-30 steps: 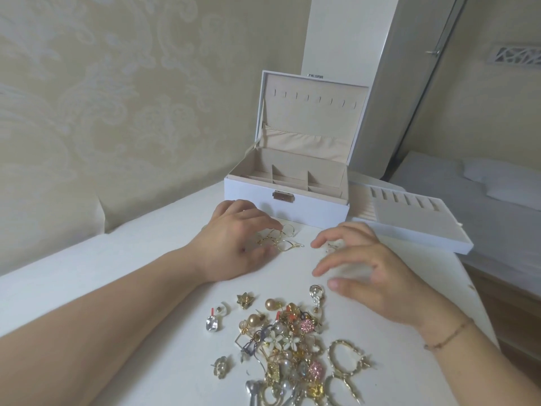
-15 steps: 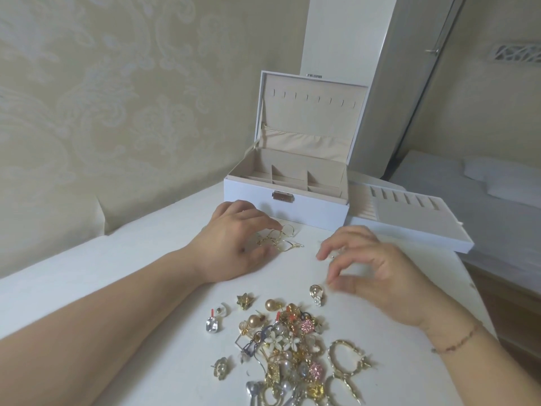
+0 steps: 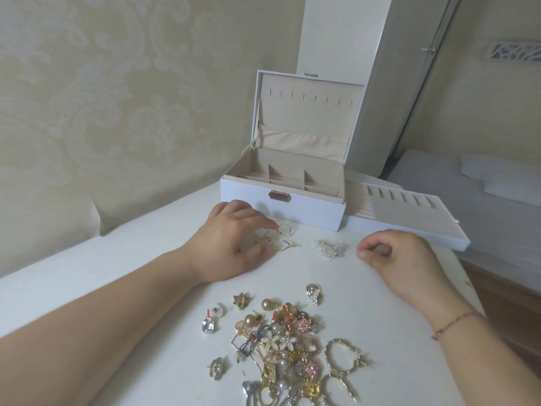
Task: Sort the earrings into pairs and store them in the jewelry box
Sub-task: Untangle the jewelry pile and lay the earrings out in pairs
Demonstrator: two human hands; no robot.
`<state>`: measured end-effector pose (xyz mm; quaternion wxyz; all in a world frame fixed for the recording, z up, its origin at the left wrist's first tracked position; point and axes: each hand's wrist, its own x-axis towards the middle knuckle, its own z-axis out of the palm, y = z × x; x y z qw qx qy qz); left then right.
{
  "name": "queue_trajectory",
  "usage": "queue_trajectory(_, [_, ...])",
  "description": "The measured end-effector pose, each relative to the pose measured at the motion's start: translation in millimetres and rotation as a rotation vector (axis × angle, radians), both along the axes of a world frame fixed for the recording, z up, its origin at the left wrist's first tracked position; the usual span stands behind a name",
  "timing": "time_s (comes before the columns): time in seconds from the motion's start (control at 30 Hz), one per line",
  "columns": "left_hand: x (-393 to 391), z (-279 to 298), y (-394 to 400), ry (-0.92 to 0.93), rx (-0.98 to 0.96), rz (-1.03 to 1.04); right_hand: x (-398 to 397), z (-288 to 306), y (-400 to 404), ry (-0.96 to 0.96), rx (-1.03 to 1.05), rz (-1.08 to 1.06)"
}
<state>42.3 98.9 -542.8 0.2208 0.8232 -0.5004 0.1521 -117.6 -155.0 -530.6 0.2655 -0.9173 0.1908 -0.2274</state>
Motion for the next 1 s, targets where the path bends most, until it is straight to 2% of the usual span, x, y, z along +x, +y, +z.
queue_trajectory(0.13, [0, 0, 0, -0.003, 0.0, -0.004, 1, 0, 0, -0.073, 0.039, -0.001])
queue_trajectory(0.27, [0, 1, 0, -0.002, -0.029, -0.009, -3, 12, 9, -0.406, 0.076, -0.109])
queue_trajectory(0.37, [2, 0, 0, -0.005, -0.072, 0.004, -5, 31, 41, -0.513, -0.001, 0.054])
queue_trajectory(0.4, [2, 0, 0, 0.002, -0.092, 0.012, -6, 38, 57, -0.456, -0.03, 0.19])
queue_trajectory(0.47, [1, 2, 0, 0.014, -0.131, 0.024, -8, 48, 92, -0.194, -0.092, 0.488])
queue_trajectory(0.5, [0, 2, 0, 0.019, -0.142, 0.025, -8, 50, 108, -0.076, -0.148, 0.593])
queue_trajectory(0.57, [0, 3, 0, 0.044, -0.14, 0.02, -5, 49, 133, 0.033, -0.248, 0.689])
queue_trajectory(0.83, [3, 2, 1, 0.063, -0.155, 0.012, 17, 25, 158, 0.057, -0.237, 0.751])
queue_trajectory(1.0, [2, 2, 2, 0.067, -0.156, 0.013, 17, 22, 157, -0.014, -0.341, 0.728])
